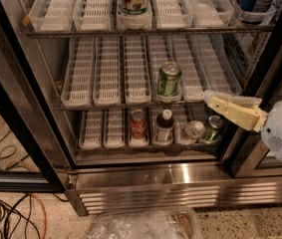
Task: Pick pepsi can from top shelf of fridge
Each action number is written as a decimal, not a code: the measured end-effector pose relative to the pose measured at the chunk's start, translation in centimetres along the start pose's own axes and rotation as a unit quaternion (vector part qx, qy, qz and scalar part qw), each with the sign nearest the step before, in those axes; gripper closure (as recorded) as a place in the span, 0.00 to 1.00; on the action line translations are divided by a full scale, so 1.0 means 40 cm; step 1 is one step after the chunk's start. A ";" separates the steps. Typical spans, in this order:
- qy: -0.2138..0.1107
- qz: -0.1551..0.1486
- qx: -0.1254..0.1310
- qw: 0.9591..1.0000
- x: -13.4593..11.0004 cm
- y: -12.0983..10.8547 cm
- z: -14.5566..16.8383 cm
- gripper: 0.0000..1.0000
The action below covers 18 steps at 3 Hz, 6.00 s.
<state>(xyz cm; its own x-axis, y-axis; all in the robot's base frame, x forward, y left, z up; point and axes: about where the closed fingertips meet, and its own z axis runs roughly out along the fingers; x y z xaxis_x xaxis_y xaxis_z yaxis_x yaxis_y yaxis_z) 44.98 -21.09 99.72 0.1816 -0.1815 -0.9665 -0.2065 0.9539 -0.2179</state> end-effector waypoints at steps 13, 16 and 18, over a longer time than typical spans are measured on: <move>-0.010 0.075 0.095 0.993 -0.058 -0.061 0.186 0.00; -0.029 0.050 0.127 0.990 -0.087 -0.149 0.359 0.00; -0.029 0.050 0.127 0.990 -0.087 -0.149 0.359 0.11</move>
Offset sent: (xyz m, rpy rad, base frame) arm 0.0210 0.0169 0.0084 0.2036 0.0342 -0.0215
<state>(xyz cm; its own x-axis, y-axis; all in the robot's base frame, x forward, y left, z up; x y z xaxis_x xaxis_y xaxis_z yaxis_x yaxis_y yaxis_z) 59.37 -22.72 106.35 0.2294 -0.0764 -0.9703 0.0205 0.9971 -0.0736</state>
